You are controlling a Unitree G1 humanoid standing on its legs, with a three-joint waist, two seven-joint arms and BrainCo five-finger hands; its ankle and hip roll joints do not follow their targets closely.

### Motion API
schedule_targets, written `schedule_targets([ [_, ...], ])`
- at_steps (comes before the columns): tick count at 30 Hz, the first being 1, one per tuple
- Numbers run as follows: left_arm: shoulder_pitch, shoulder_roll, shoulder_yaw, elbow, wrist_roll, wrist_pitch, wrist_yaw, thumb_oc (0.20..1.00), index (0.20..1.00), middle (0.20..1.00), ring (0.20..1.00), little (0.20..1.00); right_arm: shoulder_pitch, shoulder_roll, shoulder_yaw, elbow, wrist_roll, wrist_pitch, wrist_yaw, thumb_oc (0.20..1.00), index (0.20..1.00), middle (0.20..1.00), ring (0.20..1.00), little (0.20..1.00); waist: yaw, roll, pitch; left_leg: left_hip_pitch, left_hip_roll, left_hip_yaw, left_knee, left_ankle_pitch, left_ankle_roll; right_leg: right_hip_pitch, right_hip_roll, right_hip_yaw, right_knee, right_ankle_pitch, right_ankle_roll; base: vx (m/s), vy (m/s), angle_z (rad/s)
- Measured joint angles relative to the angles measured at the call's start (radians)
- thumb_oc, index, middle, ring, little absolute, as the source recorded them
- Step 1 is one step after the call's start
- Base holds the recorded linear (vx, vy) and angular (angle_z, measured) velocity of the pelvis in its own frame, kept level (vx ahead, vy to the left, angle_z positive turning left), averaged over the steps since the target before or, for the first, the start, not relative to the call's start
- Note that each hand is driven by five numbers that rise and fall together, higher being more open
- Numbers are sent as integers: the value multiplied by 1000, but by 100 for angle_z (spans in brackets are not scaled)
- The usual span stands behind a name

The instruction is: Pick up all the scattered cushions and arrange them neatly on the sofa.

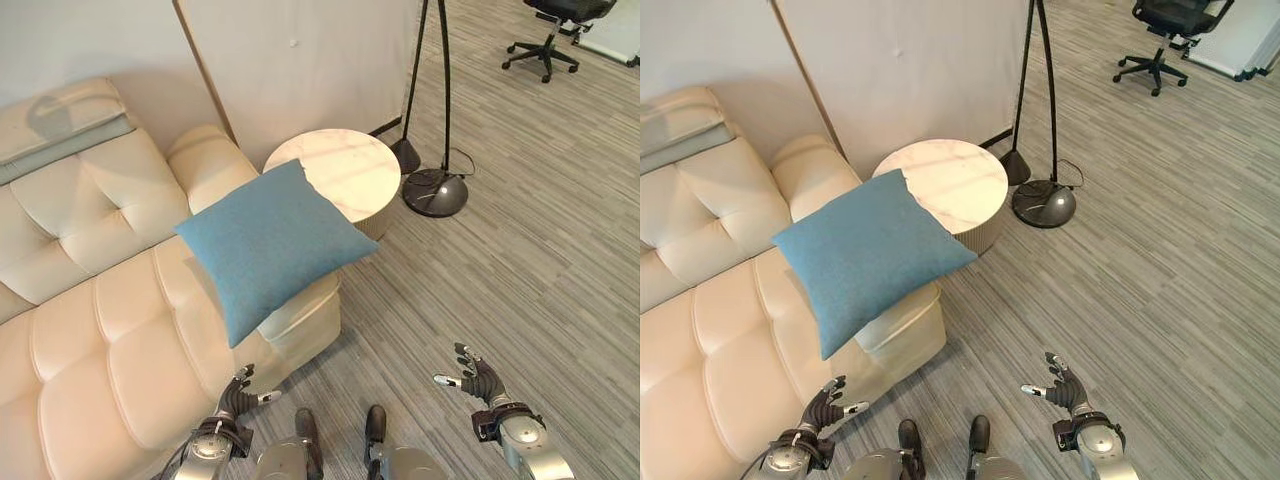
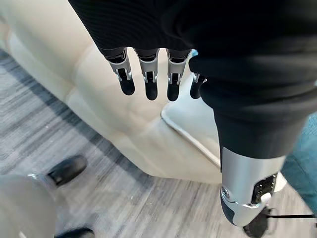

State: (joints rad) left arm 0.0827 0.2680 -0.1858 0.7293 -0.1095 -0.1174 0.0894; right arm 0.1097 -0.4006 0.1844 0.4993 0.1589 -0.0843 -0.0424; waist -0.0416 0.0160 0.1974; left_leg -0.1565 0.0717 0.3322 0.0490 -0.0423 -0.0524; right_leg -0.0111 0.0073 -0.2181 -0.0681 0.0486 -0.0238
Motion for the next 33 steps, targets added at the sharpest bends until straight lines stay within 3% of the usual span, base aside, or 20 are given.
schedule_targets([
  [1, 5, 1, 2, 5, 0, 6, -1, 1000, 1000, 1000, 1000, 1000, 6, 2, 1, -4, -1, 2, 1, 1000, 1000, 1000, 1000, 1000, 8, -4, -1, 15, 3, 5, 2, 26, 10, 5, 0, 3, 15, -6, 0, 338, 102, -13],
  [4, 34, 2, 29, 9, 0, 10, -2, 1000, 1000, 1000, 1000, 1000, 43, 1, 5, -46, -3, -1, 2, 1000, 1000, 1000, 1000, 1000, 18, -14, -23, 29, -5, 3, 11, 23, 14, -1, -15, 14, 73, -47, 21, 294, 136, -15],
  [7, 59, 30, 38, 7, -2, 16, -1, 1000, 1000, 1000, 1000, 1000, 63, 3, 6, -61, -9, 4, 8, 1000, 1000, 1000, 1000, 1000, 24, -54, -49, 61, -51, 10, 6, 15, 38, -88, -90, 39, 365, -166, 94, 205, 134, -1],
  [8, 58, 38, 38, 7, -2, 17, -1, 1000, 1000, 1000, 1000, 1000, 66, 2, 11, -75, -12, 6, 9, 1000, 1000, 1000, 1000, 1000, 24, -68, -52, 70, -69, 5, 3, 5, 53, -119, -108, 70, 458, -185, 107, 183, 65, 33],
  [9, 59, 47, 38, 4, -2, 20, 1, 1000, 1000, 1000, 1000, 1000, 59, 0, 15, -93, -12, 5, 11, 1000, 1000, 1000, 1000, 1000, 22, -67, -50, 83, -76, -5, 1, 26, 104, -176, -122, 87, 584, -199, 124, 251, 27, 42],
  [10, 63, 59, 40, -10, -2, 20, 5, 1000, 1000, 1000, 1000, 1000, 59, 7, 21, -101, -12, 3, 11, 1000, 1000, 1000, 1000, 1000, 27, -75, -51, 98, -90, -18, -1, 23, 140, -192, -140, 92, 629, -215, 149, 253, 27, 40],
  [11, 59, 66, 41, -15, -3, 20, 9, 1000, 1000, 1000, 1000, 1000, 55, 8, 34, -105, -12, 3, 11, 1000, 1000, 1000, 1000, 1000, 29, -77, -49, 106, -101, -33, -7, 19, 144, -202, -152, 95, 640, -219, 150, 255, 9, 38],
  [12, 60, 69, 43, -16, -8, 21, 12, 1000, 1000, 1000, 1000, 1000, 45, 8, 44, -107, -12, 3, 13, 1000, 1000, 1000, 1000, 1000, 29, -81, -49, 115, -108, -57, -13, 16, 150, -206, -155, 98, 638, -229, 139, 147, -14, 51],
  [15, 62, 79, 57, -43, -29, 19, 12, 1000, 1000, 1000, 1000, 1000, 12, 6, 40, -156, -12, 0, 11, 1000, 1000, 1000, 1000, 1000, 24, -72, -42, 137, -109, -114, -33, 48, 164, -219, -133, 120, 438, -212, 129, 244, -48, 59],
  [16, 60, 76, 70, -42, -29, 20, 12, 1000, 1000, 1000, 1000, 1000, -1, 5, 41, -162, -12, -1, 11, 1000, 1000, 1000, 1000, 1000, 30, -60, -36, 144, -109, -152, -37, 35, 165, -235, -111, 161, 401, -201, 137, 228, -59, 86],
  [17, 56, 78, 72, -44, -29, 20, 11, 1000, 1000, 1000, 1000, 1000, -8, 0, 38, -180, -12, -3, 8, 1000, 1000, 1000, 1000, 1000, 5, -57, -34, 149, -102, -186, -39, 47, 154, -229, -86, 222, 312, -165, 152, 145, -55, 101],
  [18, 49, 85, 72, -44, -29, 15, 11, 1000, 1000, 1000, 1000, 1000, -14, -9, 40, -189, -12, -4, 6, 1000, 1000, 1000, 1000, 1000, -2, -55, -27, 167, -114, -211, -49, 48, 151, -235, -85, 220, 253, -107, 155, 181, -98, 114],
  [19, 53, 95, 74, -51, -29, 14, 11, 1000, 1000, 1000, 1000, 1000, -26, -11, 39, -188, -13, -3, 3, 1000, 1000, 1000, 1000, 1000, 15, -73, -23, 192, -130, -228, -62, 47, 147, -227, -98, 217, 211, -54, 149, 105, -87, 80],
  [21, 62, 106, 73, -62, -28, 8, 12, 1000, 1000, 1000, 1000, 1000, -32, -20, 38, -183, -14, -4, 0, 1000, 1000, 1000, 1000, 1000, 24, -89, -25, 220, -151, -258, -69, 35, 128, -208, -120, 210, 198, 60, 113, 55, -102, 50],
  [22, 63, 99, 73, -70, -29, 5, 14, 1000, 1000, 1000, 1000, 1000, -49, -32, 35, -167, -17, -4, 0, 1000, 1000, 1000, 1000, 1000, 34, -74, -26, 226, -135, -270, -64, 22, 108, -194, -104, 185, 181, 82, 82, 94, -194, 25],
  [24, 61, 103, 79, -91, -30, 1, 20, 1000, 1000, 1000, 1000, 1000, -102, -63, 41, -148, -20, -2, -1, 1000, 1000, 1000, 1000, 1000, 59, -45, -22, 200, -103, -288, -54, 9, 78, -159, -76, 160, 90, 107, 82, 66, -161, 20],
  [28, 19, 110, 110, -98, -72, -5, 33, 1000, 1000, 1000, 1000, 1000, -231, -90, 41, -97, -5, -2, -17, 1000, 1000, 1000, 1000, 1000, 77, -54, -10, 183, -68, -316, -58, 18, 51, -122, -41, 125, -7, 149, 44, -29, -118, 19],
  [33, -101, 125, 83, -82, -116, -13, 63, 1000, 1000, 1000, 1000, 1000, -390, -77, 118, 47, 52, 2, -34, 1000, 1000, 1000, 1000, 1000, 79, -57, 24, 125, -55, -344, -57, 30, 22, -159, -31, 91, -14, 150, 44, -126, -79, 17],
])
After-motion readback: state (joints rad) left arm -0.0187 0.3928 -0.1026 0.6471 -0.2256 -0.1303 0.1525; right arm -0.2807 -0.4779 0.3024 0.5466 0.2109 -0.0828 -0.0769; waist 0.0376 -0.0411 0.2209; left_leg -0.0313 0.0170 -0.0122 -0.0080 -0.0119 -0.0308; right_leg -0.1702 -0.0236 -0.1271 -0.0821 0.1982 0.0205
